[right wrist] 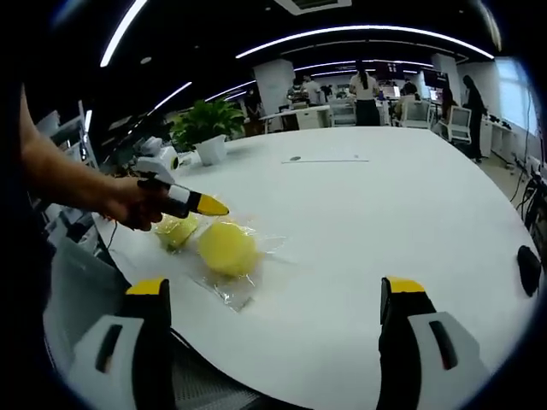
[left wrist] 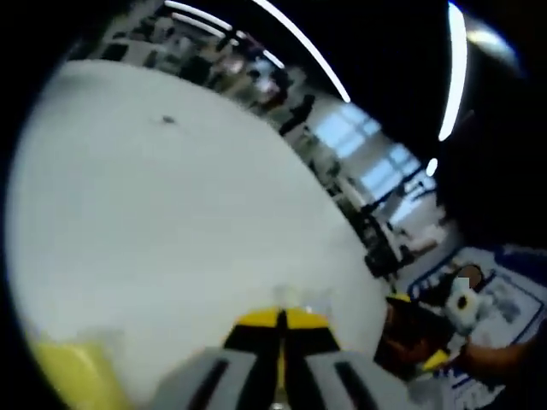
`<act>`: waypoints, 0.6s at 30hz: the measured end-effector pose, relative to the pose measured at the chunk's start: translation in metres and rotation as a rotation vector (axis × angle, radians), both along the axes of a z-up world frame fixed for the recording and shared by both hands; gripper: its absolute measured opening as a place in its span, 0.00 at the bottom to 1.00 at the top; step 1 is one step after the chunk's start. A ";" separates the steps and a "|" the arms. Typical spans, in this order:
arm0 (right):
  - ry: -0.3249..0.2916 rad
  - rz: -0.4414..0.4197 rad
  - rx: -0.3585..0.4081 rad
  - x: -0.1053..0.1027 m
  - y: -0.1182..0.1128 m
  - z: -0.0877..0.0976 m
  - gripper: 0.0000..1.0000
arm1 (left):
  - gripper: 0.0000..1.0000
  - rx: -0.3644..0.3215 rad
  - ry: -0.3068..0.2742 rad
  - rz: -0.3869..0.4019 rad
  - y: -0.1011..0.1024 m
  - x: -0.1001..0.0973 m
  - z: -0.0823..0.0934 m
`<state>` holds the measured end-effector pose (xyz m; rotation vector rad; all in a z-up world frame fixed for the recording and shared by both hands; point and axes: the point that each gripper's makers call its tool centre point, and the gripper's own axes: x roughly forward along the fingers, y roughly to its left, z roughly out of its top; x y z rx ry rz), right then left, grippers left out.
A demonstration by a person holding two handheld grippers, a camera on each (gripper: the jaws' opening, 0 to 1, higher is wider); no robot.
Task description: Compare the silicone blocks by pressing each to a similar depth, holding the contact briefly, and releasing to observe deformation and rebound differences across the visible hardness samples.
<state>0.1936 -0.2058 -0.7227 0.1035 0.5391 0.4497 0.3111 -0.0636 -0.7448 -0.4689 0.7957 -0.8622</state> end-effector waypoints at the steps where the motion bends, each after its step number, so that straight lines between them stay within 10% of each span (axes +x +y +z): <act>1: -0.003 -0.001 0.000 0.000 0.000 0.001 0.96 | 0.00 0.005 -0.032 -0.005 0.000 0.002 0.003; 18: -0.029 0.002 0.011 0.000 0.005 0.011 0.96 | 0.00 0.129 -0.398 -0.181 -0.025 0.002 0.068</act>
